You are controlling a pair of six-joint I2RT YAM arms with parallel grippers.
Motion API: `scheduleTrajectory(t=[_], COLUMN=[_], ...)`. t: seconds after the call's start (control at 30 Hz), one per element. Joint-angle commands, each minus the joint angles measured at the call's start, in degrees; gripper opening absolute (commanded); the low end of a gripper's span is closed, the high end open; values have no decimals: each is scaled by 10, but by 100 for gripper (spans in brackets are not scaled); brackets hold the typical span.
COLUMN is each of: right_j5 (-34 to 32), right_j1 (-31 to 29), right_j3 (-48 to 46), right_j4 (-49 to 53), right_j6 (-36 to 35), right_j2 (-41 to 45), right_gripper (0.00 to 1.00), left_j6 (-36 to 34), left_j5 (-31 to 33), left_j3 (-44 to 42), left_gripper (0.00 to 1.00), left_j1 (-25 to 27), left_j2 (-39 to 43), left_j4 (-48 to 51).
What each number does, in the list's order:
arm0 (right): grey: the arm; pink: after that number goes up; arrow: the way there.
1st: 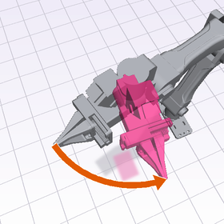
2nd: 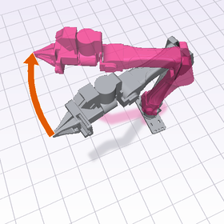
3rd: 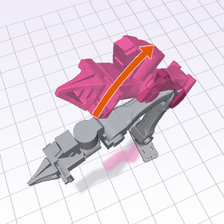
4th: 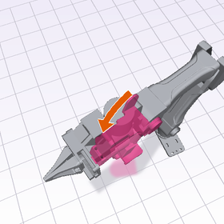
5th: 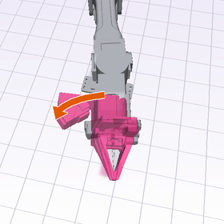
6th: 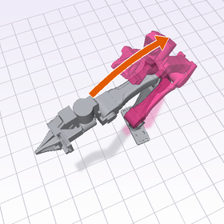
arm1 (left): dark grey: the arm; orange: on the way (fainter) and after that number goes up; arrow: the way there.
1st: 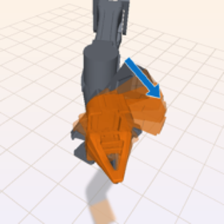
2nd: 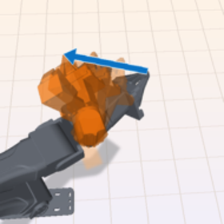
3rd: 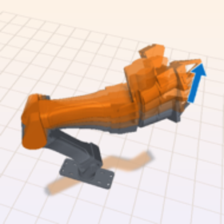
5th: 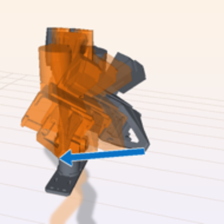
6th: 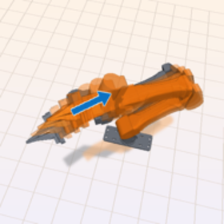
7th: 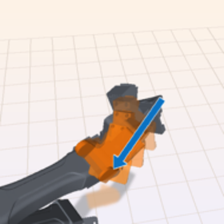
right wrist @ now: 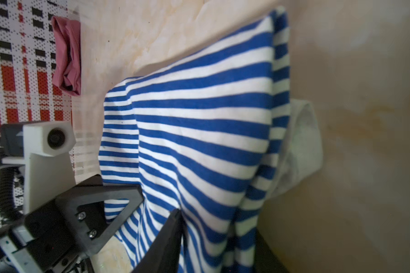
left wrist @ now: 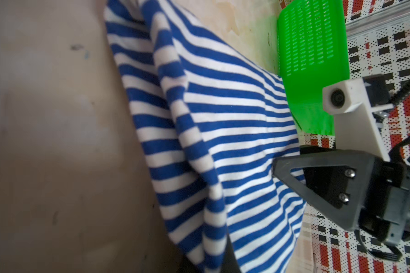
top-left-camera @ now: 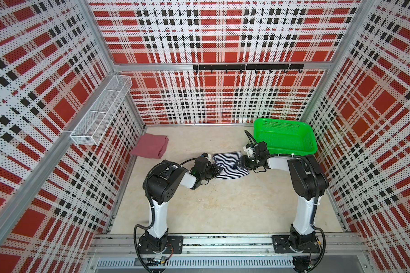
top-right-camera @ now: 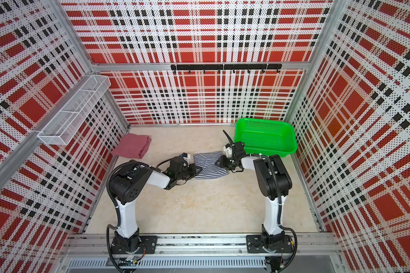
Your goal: Fold and stack the tank tops
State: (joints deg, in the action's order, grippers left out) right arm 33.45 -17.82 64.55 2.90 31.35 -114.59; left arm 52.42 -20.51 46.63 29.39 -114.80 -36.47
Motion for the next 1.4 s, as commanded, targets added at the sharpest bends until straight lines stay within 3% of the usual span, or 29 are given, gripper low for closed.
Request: scheduleTrajectory(t=[0.0,0.1,0.13,0.47,0.7,1.0,1.37], right_j5=[-3,3,4,15,33,30,-23], right_j1=[-22,-28,-29,-51,-87,-169,-236], right_j3=[2,0,-1,-21,34,296,666], right_j4=[-16,-51,-63,-297,-490,-616,-602], right_j6=[22,33,36,126,230,290,334], right_j2=[-31,-29,-27,-14,-97,-296,-539], right_gripper=[24,2,0,0,0,0,0], left_j6=[-10,-26,-35,-178,-275,-379,-443], left_j5=[13,19,23,66,71,90,180], left_j3=[20,29,32,115,165,233,262], left_gripper=[0,0,0,0,0,0,0], left_j1=[-2,-14,-17,-85,-148,-262,-326], left_j2=[-13,4,12,98,130,135,129], left_j4=[42,67,80,276,345,414,456])
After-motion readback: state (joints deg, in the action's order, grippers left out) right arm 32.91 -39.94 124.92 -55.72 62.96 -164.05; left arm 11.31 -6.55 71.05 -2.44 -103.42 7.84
